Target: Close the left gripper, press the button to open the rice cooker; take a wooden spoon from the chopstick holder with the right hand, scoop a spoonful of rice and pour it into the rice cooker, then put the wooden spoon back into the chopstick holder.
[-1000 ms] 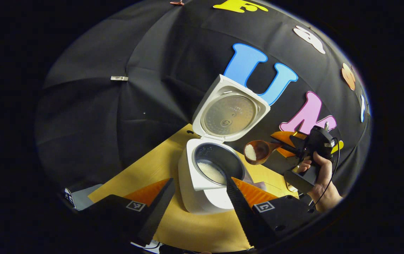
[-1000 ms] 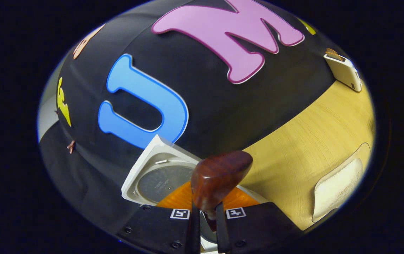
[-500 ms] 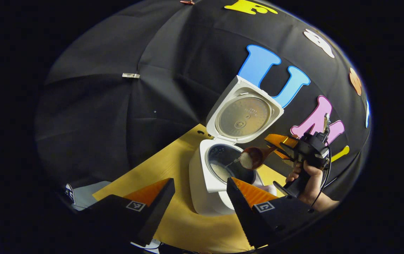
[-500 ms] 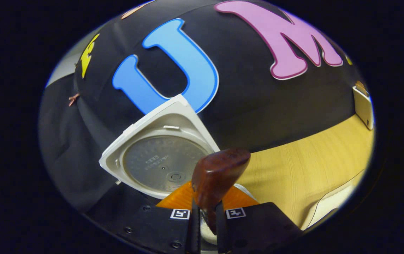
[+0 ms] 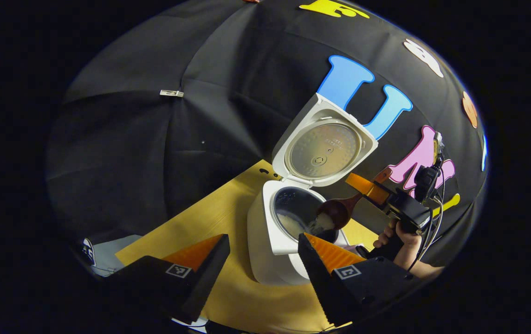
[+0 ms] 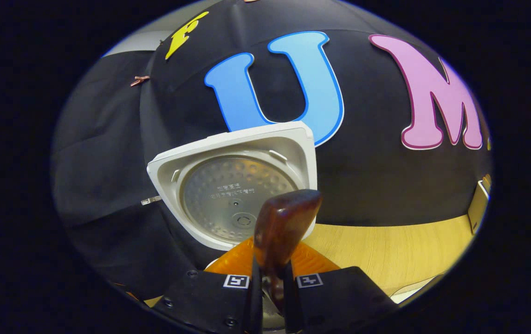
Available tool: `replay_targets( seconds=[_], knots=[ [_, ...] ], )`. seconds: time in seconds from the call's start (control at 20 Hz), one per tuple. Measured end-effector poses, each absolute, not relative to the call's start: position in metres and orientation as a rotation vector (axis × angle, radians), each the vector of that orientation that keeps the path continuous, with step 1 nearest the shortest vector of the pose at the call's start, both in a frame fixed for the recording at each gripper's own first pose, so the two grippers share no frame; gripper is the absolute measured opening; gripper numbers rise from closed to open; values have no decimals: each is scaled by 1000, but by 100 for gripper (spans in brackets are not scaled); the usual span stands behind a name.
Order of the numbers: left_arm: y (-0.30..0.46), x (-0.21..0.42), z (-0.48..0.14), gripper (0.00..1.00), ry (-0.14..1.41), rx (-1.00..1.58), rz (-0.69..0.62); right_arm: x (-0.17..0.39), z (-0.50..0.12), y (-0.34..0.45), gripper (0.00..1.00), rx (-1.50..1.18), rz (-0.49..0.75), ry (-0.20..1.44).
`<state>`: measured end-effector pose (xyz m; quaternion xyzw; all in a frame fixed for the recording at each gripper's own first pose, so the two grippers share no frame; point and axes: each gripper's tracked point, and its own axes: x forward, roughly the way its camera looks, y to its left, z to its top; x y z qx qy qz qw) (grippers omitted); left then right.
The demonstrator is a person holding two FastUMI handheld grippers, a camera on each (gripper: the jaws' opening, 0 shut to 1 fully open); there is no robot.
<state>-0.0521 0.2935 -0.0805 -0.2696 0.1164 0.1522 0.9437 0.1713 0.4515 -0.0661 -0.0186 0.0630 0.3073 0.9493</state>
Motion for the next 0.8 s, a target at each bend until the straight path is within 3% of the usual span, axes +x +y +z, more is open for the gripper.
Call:
replay_targets(
  seconds=[0.05, 0.1, 0.8],
  knots=[
    [294, -52, -81, 92, 235, -554, 309, 170, -64, 454, 22, -52, 631, 110],
    [294, -52, -81, 95, 236, -557, 308, 168, -63, 456, 22, -70, 636, 91],
    [311, -61, -99, 95, 226, -625, 329, 120, -67, 486, 22, -481, 757, -188]
  ],
)
